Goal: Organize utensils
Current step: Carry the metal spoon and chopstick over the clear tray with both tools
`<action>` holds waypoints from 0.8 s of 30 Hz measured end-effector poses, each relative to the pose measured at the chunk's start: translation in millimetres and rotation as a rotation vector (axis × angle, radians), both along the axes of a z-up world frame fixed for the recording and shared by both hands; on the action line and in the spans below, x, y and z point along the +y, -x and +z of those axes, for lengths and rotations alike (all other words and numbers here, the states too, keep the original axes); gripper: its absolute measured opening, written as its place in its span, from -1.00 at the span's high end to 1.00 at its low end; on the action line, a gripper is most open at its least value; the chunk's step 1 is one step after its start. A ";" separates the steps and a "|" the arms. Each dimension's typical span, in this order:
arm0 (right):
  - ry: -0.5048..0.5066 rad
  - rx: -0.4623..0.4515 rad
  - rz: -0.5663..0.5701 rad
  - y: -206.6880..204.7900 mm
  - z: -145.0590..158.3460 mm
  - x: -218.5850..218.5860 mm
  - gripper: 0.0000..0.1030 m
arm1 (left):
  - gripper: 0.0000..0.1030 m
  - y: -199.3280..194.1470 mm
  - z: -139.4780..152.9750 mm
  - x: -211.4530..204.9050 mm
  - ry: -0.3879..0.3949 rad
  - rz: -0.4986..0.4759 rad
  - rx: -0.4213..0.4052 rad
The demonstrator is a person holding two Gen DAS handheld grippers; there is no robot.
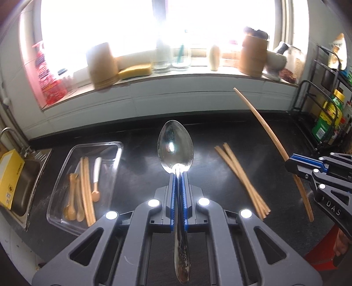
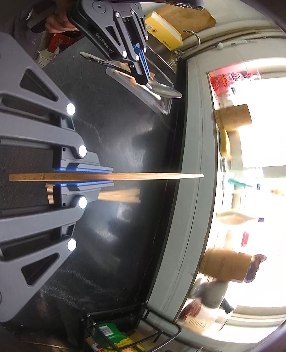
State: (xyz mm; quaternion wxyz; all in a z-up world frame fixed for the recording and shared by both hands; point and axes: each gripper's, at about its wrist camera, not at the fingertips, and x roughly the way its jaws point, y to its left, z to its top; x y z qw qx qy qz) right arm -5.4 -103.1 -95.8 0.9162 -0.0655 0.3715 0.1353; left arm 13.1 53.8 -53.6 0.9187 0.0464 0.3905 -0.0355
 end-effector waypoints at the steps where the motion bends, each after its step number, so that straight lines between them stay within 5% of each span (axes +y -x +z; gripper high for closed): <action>1: 0.000 0.002 0.013 -2.0 -0.5 8.0 0.86 | 0.91 0.3 -0.4 7.8 0.001 0.017 0.002; 24: -0.051 0.126 0.336 -64.3 -20.3 240.3 0.86 | 0.91 -12.4 -20.7 213.8 0.010 0.355 0.083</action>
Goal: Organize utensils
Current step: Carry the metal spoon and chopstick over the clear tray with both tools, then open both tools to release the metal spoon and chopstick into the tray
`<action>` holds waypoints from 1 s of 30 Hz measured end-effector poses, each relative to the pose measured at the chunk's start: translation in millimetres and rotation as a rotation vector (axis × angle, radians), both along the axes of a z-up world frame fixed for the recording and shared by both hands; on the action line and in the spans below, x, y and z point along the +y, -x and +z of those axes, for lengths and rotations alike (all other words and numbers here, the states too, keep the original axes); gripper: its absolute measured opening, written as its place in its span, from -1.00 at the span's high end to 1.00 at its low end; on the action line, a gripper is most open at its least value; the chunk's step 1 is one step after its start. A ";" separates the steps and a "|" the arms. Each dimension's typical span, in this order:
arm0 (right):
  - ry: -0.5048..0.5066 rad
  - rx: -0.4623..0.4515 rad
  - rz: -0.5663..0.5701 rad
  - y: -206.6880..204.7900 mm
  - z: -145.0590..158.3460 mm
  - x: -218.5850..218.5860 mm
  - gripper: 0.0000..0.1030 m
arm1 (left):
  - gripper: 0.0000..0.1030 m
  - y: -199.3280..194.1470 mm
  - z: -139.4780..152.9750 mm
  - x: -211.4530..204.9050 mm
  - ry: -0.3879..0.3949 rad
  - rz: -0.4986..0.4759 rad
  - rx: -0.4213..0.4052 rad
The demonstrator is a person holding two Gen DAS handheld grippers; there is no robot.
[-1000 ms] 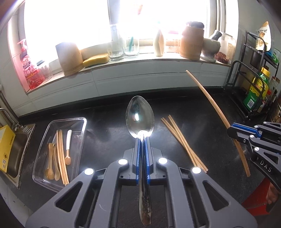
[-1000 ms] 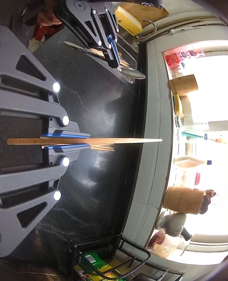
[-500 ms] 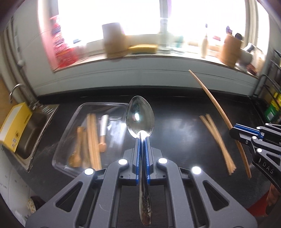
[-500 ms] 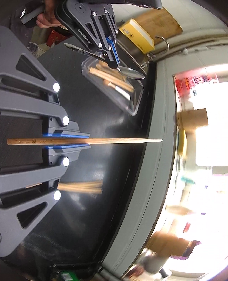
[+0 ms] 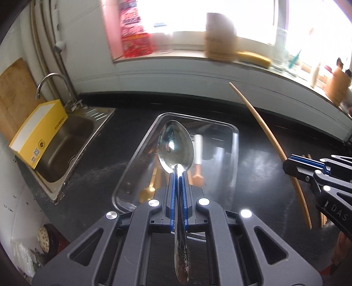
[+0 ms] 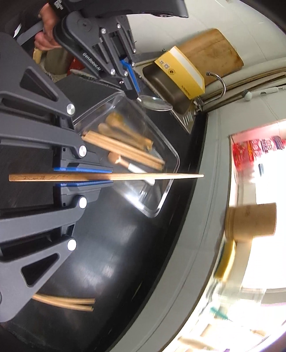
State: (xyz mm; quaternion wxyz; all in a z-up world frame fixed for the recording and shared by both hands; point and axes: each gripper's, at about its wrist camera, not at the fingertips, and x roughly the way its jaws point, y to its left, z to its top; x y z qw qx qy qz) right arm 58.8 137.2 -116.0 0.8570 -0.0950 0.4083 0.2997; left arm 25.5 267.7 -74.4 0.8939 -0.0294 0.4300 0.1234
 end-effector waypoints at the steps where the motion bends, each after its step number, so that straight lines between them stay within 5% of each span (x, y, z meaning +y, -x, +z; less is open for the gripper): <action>1: -0.003 0.010 0.005 -2.3 -1.6 7.2 0.86 | 0.91 -1.5 -2.0 7.1 0.004 0.007 0.004; 11: -0.011 0.107 0.008 -29.9 -21.1 59.2 0.86 | 0.91 -25.5 -26.7 50.1 0.042 0.022 0.054; 30: -0.015 0.266 -0.050 -70.3 -61.5 84.2 0.86 | 0.91 -70.1 -68.2 62.0 0.096 -0.024 0.130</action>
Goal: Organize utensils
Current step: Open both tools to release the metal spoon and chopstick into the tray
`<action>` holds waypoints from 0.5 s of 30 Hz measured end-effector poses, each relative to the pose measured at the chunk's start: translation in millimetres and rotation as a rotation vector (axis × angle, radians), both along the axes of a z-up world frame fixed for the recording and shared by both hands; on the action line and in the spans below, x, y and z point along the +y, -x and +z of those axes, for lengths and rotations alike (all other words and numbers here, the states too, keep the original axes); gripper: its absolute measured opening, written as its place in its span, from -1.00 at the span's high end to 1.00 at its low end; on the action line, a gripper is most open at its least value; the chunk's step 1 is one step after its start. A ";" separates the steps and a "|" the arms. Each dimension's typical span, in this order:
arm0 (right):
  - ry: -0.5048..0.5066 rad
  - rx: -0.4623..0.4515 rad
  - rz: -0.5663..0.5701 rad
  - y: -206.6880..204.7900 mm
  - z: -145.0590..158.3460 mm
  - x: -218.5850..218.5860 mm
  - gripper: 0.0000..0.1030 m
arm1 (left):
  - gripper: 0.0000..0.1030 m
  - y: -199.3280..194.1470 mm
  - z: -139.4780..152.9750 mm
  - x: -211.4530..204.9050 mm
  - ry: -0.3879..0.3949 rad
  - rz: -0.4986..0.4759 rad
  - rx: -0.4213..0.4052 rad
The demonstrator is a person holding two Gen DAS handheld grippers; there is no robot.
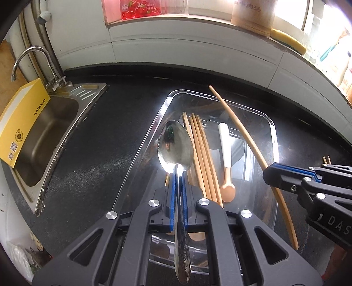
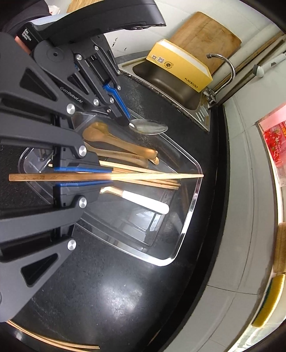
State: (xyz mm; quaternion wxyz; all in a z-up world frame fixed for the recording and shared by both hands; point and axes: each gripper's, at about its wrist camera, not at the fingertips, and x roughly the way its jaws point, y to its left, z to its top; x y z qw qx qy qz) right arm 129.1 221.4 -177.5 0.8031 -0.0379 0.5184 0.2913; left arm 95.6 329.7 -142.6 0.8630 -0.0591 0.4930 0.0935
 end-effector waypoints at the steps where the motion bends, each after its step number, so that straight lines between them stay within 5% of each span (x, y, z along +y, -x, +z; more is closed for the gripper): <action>1: 0.000 0.003 0.000 -1.6 -1.5 0.5 0.86 | 0.91 -1.5 -1.2 0.8 0.000 -0.002 0.001; 15: -0.022 0.082 -0.049 -23.9 -17.7 0.0 0.83 | 0.88 -22.0 -14.8 6.4 0.049 -0.006 0.048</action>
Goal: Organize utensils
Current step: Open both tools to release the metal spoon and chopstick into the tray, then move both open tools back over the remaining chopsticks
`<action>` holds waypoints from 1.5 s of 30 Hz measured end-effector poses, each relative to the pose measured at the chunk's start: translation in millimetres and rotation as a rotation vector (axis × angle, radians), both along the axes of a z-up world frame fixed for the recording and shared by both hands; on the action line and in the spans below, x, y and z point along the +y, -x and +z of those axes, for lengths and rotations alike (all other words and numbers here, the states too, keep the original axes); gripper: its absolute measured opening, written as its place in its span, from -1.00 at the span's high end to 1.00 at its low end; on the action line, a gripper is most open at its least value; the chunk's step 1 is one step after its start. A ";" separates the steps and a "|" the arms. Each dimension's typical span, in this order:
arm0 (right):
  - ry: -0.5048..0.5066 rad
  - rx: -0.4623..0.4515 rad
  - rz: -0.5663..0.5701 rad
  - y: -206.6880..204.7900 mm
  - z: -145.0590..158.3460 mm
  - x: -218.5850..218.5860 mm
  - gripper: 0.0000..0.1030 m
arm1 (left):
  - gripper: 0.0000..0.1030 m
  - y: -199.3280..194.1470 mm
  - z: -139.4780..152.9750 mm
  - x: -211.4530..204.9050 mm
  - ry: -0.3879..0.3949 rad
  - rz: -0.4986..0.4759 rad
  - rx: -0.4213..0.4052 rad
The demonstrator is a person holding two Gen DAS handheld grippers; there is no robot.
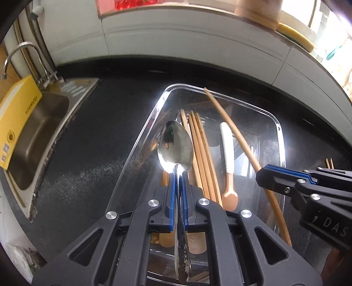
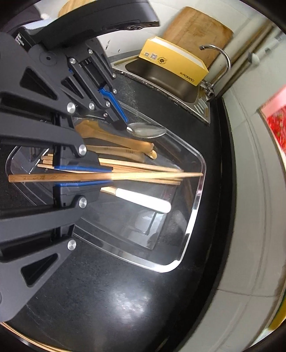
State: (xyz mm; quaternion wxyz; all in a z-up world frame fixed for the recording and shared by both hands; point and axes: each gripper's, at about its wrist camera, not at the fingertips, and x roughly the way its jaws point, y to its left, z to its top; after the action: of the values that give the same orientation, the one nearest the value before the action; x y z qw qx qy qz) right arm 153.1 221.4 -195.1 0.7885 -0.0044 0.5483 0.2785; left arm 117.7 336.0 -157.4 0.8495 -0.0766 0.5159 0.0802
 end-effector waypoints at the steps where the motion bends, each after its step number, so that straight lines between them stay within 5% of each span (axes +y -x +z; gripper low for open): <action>1: 0.000 0.001 -0.012 -1.8 1.0 -3.5 0.58 | 0.82 -0.4 -0.8 2.3 0.012 0.007 0.014; 2: -0.005 -0.014 -0.036 -3.4 5.6 -10.7 0.29 | 0.77 0.2 -0.1 5.1 0.020 0.014 0.021; 3: -0.018 -0.043 -0.062 -4.3 12.8 -20.4 -0.32 | 0.37 2.2 1.8 8.1 0.025 0.019 0.015; 4: -0.035 -0.078 -0.088 -4.5 20.8 -30.7 -0.44 | -0.44 4.9 5.6 10.5 0.021 0.030 0.001; 6: -0.043 -0.109 -0.108 -5.1 30.2 -44.6 -0.44 | -0.80 16.6 22.6 17.3 0.002 0.076 -0.073; 14: -0.021 -0.198 -0.144 7.8 54.3 -96.1 -0.44 | -0.80 35.6 52.0 24.0 0.007 0.140 -0.108; 21: -0.032 -0.243 -0.176 35.6 65.2 -134.9 -0.44 | -0.80 47.8 69.5 -22.1 -0.024 0.078 -0.133; 38: 0.131 -0.371 -0.415 151.4 91.7 -352.3 -0.44 | -0.80 71.6 72.9 -276.9 0.028 -0.322 -0.166; 45: 0.139 -0.383 -0.495 189.5 91.9 -410.4 -0.44 | -0.80 83.8 71.5 -341.2 0.028 -0.435 -0.174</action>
State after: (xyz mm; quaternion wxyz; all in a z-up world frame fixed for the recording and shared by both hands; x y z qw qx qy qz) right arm -36.4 -189.0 -103.3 0.9190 0.0229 0.3922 0.0340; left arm 33.9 -5.2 -85.8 0.8870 0.0180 0.4460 -0.1186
